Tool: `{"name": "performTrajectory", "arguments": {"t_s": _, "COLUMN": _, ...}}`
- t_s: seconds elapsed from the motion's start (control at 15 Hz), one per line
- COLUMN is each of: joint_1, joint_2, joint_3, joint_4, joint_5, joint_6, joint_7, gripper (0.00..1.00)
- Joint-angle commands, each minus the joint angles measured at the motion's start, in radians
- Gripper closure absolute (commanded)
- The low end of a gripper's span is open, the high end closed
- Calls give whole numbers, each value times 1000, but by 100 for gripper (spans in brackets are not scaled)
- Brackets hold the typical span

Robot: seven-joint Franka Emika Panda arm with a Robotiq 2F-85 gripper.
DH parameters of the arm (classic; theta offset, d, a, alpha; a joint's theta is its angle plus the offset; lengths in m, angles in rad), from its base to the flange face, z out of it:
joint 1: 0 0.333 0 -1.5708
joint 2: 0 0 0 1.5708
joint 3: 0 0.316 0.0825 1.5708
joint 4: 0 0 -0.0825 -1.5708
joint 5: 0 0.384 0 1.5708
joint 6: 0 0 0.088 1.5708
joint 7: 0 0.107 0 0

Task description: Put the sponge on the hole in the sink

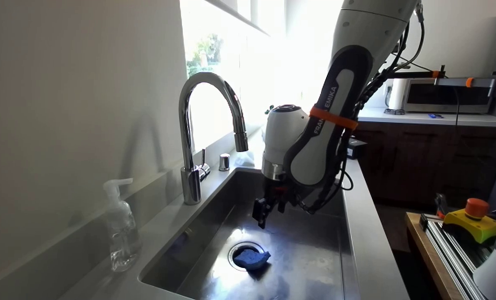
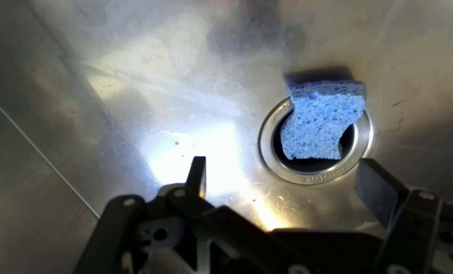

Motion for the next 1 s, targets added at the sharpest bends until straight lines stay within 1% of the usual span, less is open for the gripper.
{"name": "performTrajectory", "arguments": {"t_s": 0.0, "joint_1": 3, "joint_2": -74, "joint_3": -7, "joint_4": -62, "joint_5": 1, "joint_6": -26, "joint_7": -27, "gripper": 0}}
{"name": "performTrajectory", "arguments": {"t_s": 0.53, "joint_1": 2, "joint_2": -191, "joint_3": -31, "joint_4": -156, "joint_5": -34, "joint_6": -21, "joint_7": -43, "gripper": 0}}
{"name": "performTrajectory", "arguments": {"t_s": 0.73, "joint_1": -19, "joint_2": -247, "joint_3": -25, "joint_4": -189, "joint_5": -39, "joint_6": -43, "joint_7": -72, "gripper": 0}}
{"name": "performTrajectory", "arguments": {"t_s": 0.93, "joint_1": -24, "joint_2": -298, "joint_3": -36, "joint_4": -218, "joint_5": -79, "joint_6": -58, "joint_7": -75, "gripper": 0}}
